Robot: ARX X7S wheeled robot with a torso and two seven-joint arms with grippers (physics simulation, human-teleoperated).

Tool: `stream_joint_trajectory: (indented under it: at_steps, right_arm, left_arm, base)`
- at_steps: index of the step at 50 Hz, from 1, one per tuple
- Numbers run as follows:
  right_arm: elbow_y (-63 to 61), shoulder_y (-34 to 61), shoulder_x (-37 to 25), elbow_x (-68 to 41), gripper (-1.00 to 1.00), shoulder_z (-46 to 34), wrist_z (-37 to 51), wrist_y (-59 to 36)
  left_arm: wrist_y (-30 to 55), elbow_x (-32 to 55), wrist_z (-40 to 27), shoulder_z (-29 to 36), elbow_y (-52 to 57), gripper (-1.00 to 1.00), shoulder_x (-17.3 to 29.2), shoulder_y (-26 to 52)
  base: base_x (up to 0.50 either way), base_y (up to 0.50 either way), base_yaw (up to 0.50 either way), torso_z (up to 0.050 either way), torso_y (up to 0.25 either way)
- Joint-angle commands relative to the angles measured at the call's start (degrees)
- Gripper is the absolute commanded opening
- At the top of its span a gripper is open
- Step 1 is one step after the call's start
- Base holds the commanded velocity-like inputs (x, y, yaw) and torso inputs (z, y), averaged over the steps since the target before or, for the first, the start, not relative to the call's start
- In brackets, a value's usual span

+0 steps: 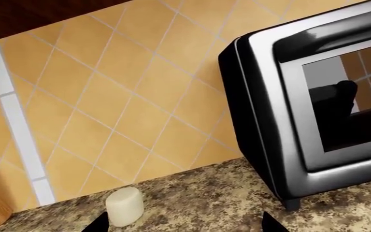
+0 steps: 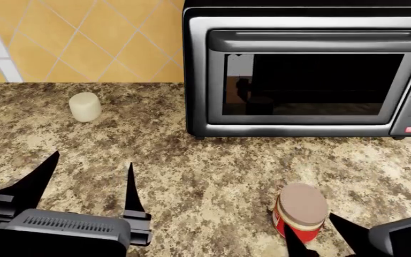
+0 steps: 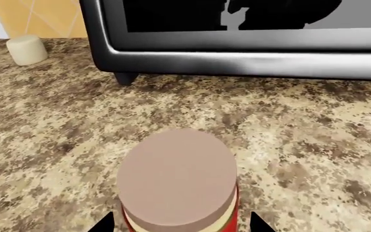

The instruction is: Pick the peanut butter and boxed food from the counter and place them in the cabinets closest to them.

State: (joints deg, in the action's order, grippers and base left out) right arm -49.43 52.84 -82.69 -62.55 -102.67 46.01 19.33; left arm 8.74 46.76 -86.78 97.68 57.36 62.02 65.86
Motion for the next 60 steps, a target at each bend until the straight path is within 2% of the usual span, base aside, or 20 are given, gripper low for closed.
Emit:
stream_joint_trajectory:
  at_steps: [1,10,27,28,40,44,48,53,60]
  right_arm:
    - [1.4,1.6,2.7,-2.4,1.0,1.2,0.1,-1.9]
    - [4.1,3.8,5.1,-6.2,1.0,2.7,-0.1,-3.7]
    - [4.9,4.1,7.4,-5.0,1.0,3.3,0.9,-4.2]
    - [4.8,3.9,7.4,-4.2,-1.0,3.4,1.2,-3.9]
    - [3.3,2.8,7.0,0.1,-1.0,3.3,2.6,-2.6]
    - [1.4,3.5,5.0,1.6,-1.0,4.9,3.3,1.2]
    - [-2.1,8.1,1.7,0.3,-1.0,9.2,5.1,3.1]
    - [-6.1,16.7,-0.4,-3.9,-1.0,16.4,10.0,0.7]
    - [-9.3,31.5,0.5,-12.4,-1.0,28.2,17.6,-6.1]
  left_arm:
    - [0.2,0.0,0.2,-0.6,0.0,1.0,-0.1,-0.5]
    - [0.5,-0.1,0.1,-1.0,0.5,1.0,0.4,-0.8]
    - [1.2,0.3,0.1,-1.8,0.6,1.0,0.2,-1.2]
    - [1.1,0.2,0.1,-1.8,0.5,1.0,0.2,-1.3]
    - [0.7,-0.4,0.5,-2.1,-0.1,1.0,0.2,-2.4]
    - [0.6,-0.6,0.6,-2.2,-0.2,1.0,0.1,-2.7]
    - [0.6,-0.6,0.7,-2.3,-0.1,1.0,0.2,-2.9]
    - [0.3,-1.0,1.0,-2.3,-0.3,1.0,0.3,-3.5]
    - [0.5,-0.8,1.3,-2.6,-0.2,1.0,0.1,-3.5]
  base:
    - [0.0,0.0,0.0,0.0,0.0]
    - [0.0,0.0,0.0,0.0,0.0]
    - [0.0,0.0,0.0,0.0,0.0]
    - [0.0,0.0,0.0,0.0,0.0]
    - [0.0,0.0,0.0,0.0,0.0]
    - [0.0,0.0,0.0,0.0,0.0]
    - [0.0,0.0,0.0,0.0,0.0]
    - [0.0,0.0,0.0,0.0,0.0]
    - [0.0,0.0,0.0,0.0,0.0]
